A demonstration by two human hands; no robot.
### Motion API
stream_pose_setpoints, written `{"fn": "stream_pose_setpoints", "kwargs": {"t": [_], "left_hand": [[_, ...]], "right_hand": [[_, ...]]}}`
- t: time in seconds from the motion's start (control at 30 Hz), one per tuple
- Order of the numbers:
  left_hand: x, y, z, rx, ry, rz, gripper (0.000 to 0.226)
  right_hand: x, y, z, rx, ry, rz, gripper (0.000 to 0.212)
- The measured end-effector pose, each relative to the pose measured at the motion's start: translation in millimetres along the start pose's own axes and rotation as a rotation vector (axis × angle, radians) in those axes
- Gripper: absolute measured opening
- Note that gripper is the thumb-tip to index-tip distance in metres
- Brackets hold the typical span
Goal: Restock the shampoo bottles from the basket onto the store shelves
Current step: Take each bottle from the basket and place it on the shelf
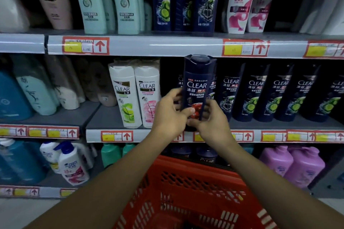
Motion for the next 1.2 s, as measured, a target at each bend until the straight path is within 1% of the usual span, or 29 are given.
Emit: {"fn": "stream_pose_setpoints", "kwargs": {"t": [0.13, 0.23, 0.33, 0.43, 0.53, 0.7, 0.77, 0.83, 0.87, 0.9, 0.97, 1.07, 1.13, 1.2], "left_hand": [[9, 3, -24, -0.025, 0.026, -0.051, 0.058], [20, 3, -29, -0.049, 0.031, -0.092, 0.056], [37, 5, -33, -0.054, -0.01, -0.124, 0.056], [43, 6, -42, -0.068, -0.03, -0.156, 0.055], [45, 7, -48, -0.063, -0.038, -0.211, 0.054], [50, 8, -43, -0.067, -0.066, -0.169, 0.058], [50, 8, -41, -0.061, -0.097, -0.163, 0.068], [48, 6, -35, -0.058, -0.126, -0.167, 0.08], [46, 5, -32, -0.059, -0.143, -0.163, 0.084], [44, 3, -27, -0.063, -0.159, -0.153, 0.086], [37, -2, -14, -0.077, -0.172, -0.135, 0.085], [30, -9, 13, -0.091, -0.152, -0.113, 0.072], [38, -4, 41, -0.044, -0.154, -0.079, 0.061], [55, 10, 71, 0.05, -0.166, -0.061, 0.054]], "right_hand": [[-10, 8, -33, -0.016, -0.029, 0.03, 0.055], [-27, 17, -44, 0.034, -0.013, 0.052, 0.053], [-38, 23, -47, 0.059, 0.002, 0.12, 0.056], [-39, 23, -52, 0.038, 0.0, 0.168, 0.061], [-40, 22, -51, 0.023, 0.002, 0.202, 0.055], [-38, 21, -45, -0.005, -0.021, 0.235, 0.051], [-37, 19, -42, -0.003, 0.012, 0.258, 0.06], [-35, 14, -36, -0.008, 0.053, 0.263, 0.078], [-32, 9, -32, -0.021, 0.062, 0.27, 0.083], [-26, 3, -26, -0.038, 0.062, 0.274, 0.082], [-15, -11, -11, -0.072, 0.042, 0.269, 0.069], [-2, -31, 25, -0.093, -0.033, 0.275, 0.043], [-9, -36, 54, -0.061, -0.047, 0.268, 0.03], [-34, -29, 83, 0.039, 0.004, 0.306, 0.02]]}}
Point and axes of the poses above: each hand's wrist, its own z-axis away from the middle knuckle, its own y-axis out of the palm, x = y × z, the point moved 10 cm from there along -z, towards the middle knuckle, and after that the axes turned 9 degrees about -z, right-handed, at the moved point
